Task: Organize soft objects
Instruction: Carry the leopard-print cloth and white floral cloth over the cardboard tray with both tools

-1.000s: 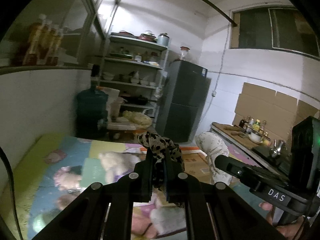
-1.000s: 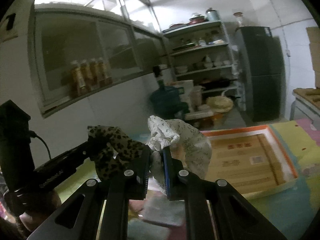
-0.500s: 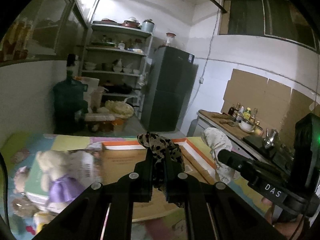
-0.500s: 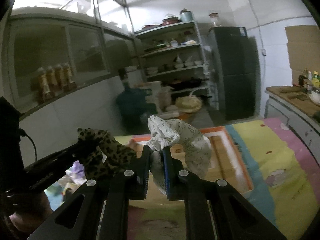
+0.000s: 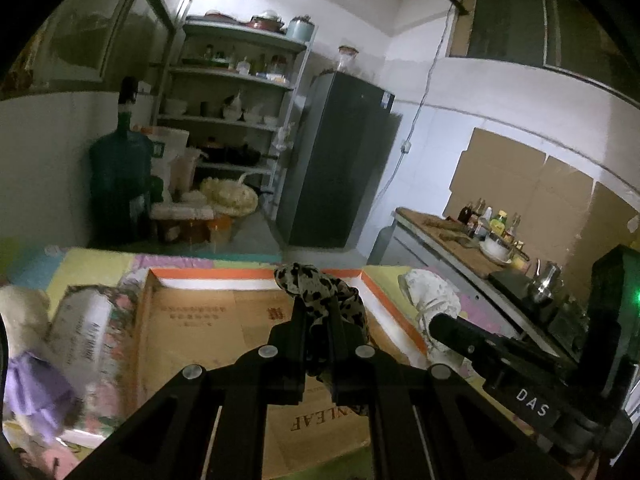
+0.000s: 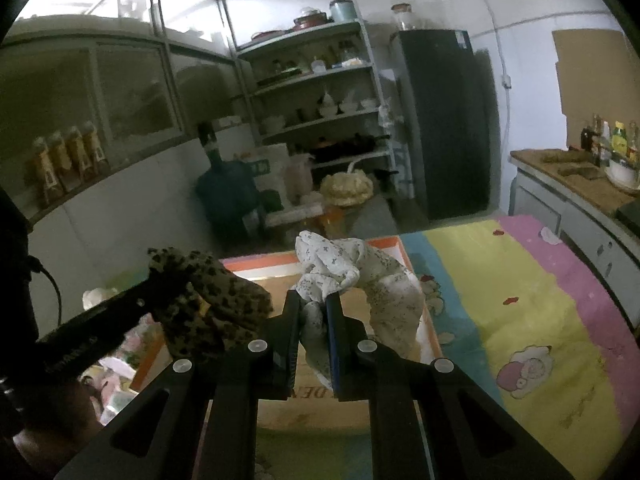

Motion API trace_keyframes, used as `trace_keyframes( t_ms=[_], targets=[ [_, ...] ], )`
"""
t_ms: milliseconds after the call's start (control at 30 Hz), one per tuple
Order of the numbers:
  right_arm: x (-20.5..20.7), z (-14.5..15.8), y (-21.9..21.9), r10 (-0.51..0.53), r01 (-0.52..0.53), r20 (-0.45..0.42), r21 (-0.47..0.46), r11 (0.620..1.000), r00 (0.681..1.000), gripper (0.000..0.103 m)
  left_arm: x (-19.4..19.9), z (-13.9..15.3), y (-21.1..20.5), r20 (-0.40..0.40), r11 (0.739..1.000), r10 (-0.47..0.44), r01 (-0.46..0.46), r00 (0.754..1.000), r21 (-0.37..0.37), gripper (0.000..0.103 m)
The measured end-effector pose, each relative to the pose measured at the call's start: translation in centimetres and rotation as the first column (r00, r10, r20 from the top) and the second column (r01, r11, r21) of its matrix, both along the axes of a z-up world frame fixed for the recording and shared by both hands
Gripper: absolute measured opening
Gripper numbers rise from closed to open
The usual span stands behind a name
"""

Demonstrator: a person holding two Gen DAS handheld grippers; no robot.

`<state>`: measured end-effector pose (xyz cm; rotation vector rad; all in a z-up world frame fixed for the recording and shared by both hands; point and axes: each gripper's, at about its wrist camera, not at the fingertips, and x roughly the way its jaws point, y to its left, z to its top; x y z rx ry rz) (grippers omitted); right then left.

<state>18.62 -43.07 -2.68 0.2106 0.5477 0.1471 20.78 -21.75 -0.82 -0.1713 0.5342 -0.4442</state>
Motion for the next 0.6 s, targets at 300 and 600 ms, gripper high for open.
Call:
trace_keyframes(
  t_ms=[300,600],
  targets=[
    [2.6,-2.6,-0.2,0.002,-0.003,-0.090,-0.011,1.000,0.996,0.012,2.3,-3.0,-1.6,-0.103,1.000,-0.002,0.003,0.995,0.017,0.008],
    [4.1,-4.5,-0.2,0.005,-0.007,-0.152,-0.010,1.000,0.988,0.012,3.6,-5.0,-2.5,-0.193,0.998,0.014,-0.001,0.981,0.063,0.008]
  ],
)
